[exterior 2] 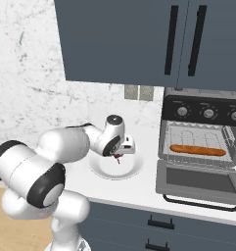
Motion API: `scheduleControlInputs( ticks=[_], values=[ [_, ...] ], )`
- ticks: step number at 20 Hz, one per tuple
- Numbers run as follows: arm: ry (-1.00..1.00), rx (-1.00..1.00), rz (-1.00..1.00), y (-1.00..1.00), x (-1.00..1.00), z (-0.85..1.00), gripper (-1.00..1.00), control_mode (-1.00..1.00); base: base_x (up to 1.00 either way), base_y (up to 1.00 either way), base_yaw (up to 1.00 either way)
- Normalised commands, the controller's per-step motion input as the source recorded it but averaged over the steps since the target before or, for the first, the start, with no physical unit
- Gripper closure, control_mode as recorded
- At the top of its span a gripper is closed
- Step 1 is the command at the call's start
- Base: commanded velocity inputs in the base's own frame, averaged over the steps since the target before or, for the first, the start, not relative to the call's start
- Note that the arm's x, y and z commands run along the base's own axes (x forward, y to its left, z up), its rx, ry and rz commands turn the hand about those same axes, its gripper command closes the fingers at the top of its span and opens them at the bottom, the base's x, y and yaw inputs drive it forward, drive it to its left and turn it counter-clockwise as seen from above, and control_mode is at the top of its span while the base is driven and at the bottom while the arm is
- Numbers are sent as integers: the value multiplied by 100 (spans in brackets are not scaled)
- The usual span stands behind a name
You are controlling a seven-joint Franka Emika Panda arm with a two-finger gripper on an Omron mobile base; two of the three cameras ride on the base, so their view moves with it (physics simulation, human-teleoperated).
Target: Pick up the kebab skewer and baguette bread, and place them inside the toaster oven. Close the toaster oven door and start by setting the timer.
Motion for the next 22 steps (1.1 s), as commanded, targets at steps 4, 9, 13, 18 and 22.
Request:
scheduleControlInputs(
  ticks=[4, 9, 13, 18, 22],
  values=[
    [0, 11, -31, -31, -41, 98, 100, -100, 0, 0, 0],
    [1, 17, -46, -43, -49, 70, 100, -100, 0, 0, 0],
    [0, 19, -49, -50, -47, 58, 100, -100, 0, 0, 0],
    [0, 16, -53, -65, -25, 40, 100, -100, 0, 0, 0],
    [0, 16, -49, -71, -30, 33, 100, -100, 0, 0, 0]
  ],
)
